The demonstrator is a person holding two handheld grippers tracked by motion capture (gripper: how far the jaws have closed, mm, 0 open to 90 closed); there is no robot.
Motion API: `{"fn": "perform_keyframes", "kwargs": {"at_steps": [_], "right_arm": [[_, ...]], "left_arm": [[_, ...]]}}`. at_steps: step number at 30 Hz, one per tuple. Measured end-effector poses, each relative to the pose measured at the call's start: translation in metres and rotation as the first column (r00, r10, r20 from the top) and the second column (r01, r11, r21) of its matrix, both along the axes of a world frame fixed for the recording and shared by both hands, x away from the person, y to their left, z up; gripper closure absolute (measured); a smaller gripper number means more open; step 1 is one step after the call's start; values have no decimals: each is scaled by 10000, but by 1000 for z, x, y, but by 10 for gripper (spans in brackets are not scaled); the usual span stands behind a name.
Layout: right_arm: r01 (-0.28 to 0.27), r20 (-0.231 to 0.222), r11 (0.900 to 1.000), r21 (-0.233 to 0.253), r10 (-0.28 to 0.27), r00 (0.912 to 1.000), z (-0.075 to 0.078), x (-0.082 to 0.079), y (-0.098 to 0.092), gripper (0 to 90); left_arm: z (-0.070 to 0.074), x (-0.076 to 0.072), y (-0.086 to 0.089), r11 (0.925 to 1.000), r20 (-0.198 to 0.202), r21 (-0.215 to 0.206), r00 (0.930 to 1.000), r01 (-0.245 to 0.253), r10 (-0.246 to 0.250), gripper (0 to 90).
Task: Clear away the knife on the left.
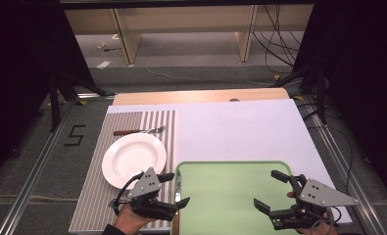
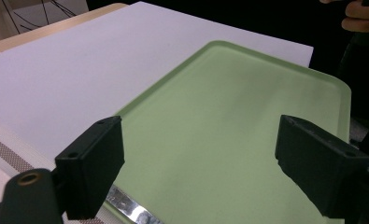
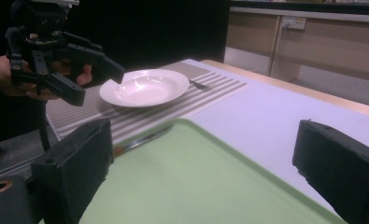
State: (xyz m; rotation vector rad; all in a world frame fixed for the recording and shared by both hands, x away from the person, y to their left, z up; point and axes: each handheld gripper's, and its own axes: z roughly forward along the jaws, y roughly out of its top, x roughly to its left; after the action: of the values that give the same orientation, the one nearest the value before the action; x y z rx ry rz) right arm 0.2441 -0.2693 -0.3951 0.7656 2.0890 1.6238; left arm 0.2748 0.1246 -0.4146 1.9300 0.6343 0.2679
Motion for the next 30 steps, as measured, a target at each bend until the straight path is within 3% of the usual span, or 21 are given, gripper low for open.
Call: {"fn": "perform_keyframes", "kwargs": {"at_steps": [9,30], "right_arm": [[2,-3,10000,-6,-2,10000,0,0,0,63],[-22,3,10000,-18,22,10000,0,0,0,63]], "left_arm": [[1,-2,0,9997,93,-207,9999,-102,104,155],[0,-1,-3,9999,85,-114,10000,-21,22,154]]}}
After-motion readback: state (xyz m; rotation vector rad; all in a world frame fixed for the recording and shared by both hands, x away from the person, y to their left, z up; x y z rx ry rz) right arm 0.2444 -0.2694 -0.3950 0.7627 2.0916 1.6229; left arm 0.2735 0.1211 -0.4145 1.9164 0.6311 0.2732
